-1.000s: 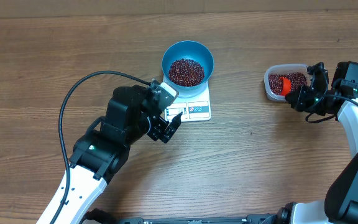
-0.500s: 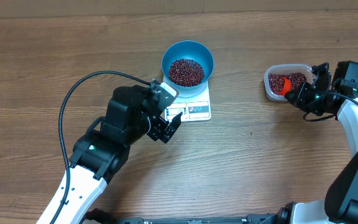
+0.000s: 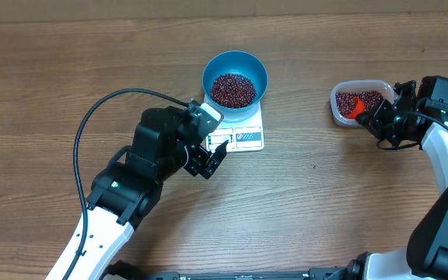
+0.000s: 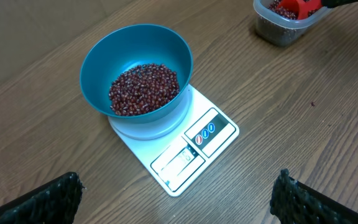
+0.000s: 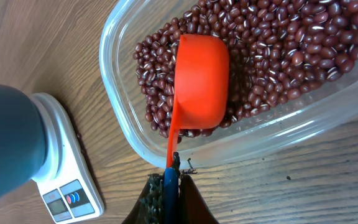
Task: Scoop item into bowl and weigh 150g on scale
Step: 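Lower the scoop into the tub and drag it through the beans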
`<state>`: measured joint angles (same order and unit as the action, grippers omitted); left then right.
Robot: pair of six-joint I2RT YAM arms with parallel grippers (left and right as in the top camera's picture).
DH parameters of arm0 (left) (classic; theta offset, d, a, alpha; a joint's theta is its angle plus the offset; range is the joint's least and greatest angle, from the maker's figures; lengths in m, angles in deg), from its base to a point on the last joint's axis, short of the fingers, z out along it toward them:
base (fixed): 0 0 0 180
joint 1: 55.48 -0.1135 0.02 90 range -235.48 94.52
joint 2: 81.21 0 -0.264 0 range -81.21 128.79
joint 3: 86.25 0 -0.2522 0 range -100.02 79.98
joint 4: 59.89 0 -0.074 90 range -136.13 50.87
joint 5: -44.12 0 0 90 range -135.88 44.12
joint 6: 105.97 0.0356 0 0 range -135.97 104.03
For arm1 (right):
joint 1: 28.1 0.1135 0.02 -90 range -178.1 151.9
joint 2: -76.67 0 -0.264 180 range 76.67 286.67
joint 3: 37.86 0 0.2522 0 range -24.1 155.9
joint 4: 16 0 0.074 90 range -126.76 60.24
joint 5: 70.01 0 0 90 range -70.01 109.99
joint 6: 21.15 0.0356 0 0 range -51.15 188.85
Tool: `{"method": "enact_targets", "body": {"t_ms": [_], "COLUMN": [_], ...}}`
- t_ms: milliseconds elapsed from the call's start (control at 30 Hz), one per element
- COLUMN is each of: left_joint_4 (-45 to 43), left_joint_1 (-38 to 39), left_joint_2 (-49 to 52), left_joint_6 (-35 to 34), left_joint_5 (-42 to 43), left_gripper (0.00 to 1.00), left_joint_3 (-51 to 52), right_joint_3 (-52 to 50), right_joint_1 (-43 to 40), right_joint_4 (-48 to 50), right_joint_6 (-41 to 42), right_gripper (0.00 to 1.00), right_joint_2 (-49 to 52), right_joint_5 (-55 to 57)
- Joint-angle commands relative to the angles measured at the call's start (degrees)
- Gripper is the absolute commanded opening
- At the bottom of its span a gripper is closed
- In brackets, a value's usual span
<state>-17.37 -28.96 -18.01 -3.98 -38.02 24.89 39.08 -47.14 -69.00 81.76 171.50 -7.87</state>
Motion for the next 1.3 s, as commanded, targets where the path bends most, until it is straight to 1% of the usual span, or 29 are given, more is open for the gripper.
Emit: {"method": "enact_targets", "body": {"t_ms": [0,467,667,867,1267], "left_joint_4": [-0.04,-0.04,-0.04,-0.04,-0.04], "left_joint_1": [-0.26,-0.26,-0.26,-0.26,-0.26], "left_joint_2": [-0.59,-0.59,-0.59,-0.59,-0.59], "left_joint_6": [-0.85,-0.85,-0.85,-0.85,-0.85], "left_joint_5": [-0.42,-0.42,-0.42,-0.42,-0.42], "left_gripper": [1.00,1.00,1.00,1.00,1.00], "left_joint_3": [0.09,0.09,0.09,0.09,0.09], "right_joint_3": [-1.09,-1.09,-1.09,-1.09,-1.09], "right_joint_1": [0.04,0.04,-0.26,-0.46,-5.14], "right_joint_4": [0.17,0.61,0.66,0.68,1.46], "right_joint_6": [2.36,2.34,2.29,2.25,1.86], "right_gripper": [0.04,0.03,0.04,0.04,0.04], "right_joint_2": [2.67,3.78,3.78,3.78,3.78], "right_joint_5": [-0.52,-2.10,-6.95,-7.91,-14.99]}}
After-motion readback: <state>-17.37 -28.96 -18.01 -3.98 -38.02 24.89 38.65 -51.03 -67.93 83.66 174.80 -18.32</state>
